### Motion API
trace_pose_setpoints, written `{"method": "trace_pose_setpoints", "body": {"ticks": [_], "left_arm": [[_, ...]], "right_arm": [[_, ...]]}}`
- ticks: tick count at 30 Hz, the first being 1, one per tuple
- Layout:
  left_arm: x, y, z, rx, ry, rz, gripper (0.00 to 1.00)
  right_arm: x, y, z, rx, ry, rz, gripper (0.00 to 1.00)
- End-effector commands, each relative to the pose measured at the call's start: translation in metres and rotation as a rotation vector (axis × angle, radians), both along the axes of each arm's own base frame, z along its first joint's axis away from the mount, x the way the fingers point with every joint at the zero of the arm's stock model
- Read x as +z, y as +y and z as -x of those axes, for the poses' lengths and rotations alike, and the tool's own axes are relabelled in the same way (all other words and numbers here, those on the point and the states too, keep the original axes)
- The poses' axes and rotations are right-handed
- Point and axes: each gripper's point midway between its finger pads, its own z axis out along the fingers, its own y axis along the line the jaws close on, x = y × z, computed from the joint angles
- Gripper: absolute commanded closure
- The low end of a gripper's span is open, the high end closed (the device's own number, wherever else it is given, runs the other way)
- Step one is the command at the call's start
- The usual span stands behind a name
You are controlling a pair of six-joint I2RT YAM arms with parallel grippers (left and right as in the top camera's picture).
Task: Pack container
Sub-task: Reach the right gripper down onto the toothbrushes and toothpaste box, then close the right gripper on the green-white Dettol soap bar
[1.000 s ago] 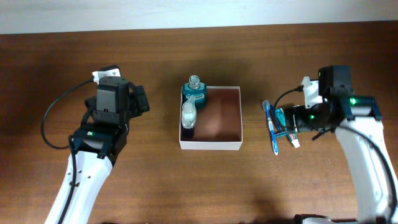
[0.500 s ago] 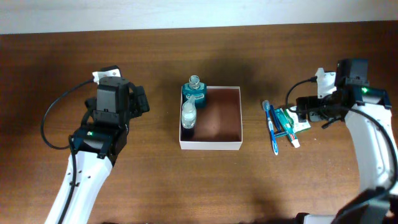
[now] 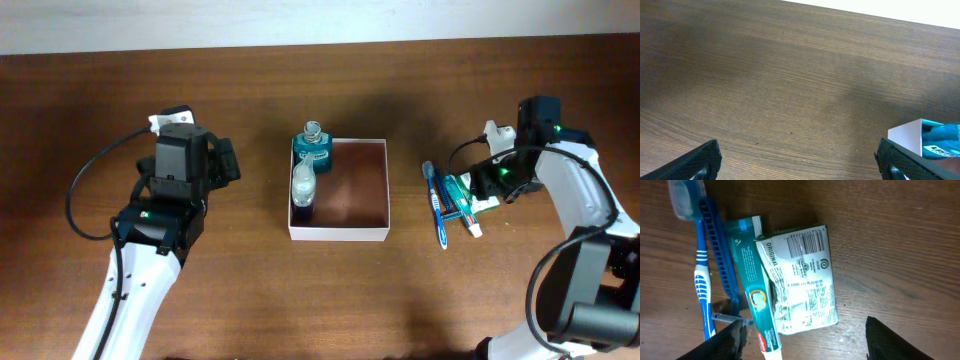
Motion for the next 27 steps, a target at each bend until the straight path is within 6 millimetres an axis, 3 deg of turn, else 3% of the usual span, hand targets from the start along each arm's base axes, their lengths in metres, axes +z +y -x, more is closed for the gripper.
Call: {"method": "trace_pose_setpoints", "body": {"ticks": [1,6,12,27], "left_arm": [[0.005,0.002,0.000,0.007,-0.012,-0.003,0.01],[0.005,0.002,0.000,0.007,-0.012,-0.003,0.01],[0.005,0.002,0.000,0.007,-0.012,-0.003,0.01],[0.005,0.002,0.000,0.007,-0.012,-0.003,0.01]], "right_arm": [[-0.006,-0.002,-0.004,0.004,0.005,-0.006,0.21],[-0.023,-0.001,-0.002,0.004,0.049,-0.018,0.21],[-0.037,-0.001,-0.001,0.003,0.079,-0.026,0.28],[-0.051,-0.002,-0.004,0.000,0.073,-0.024,0.28]]}}
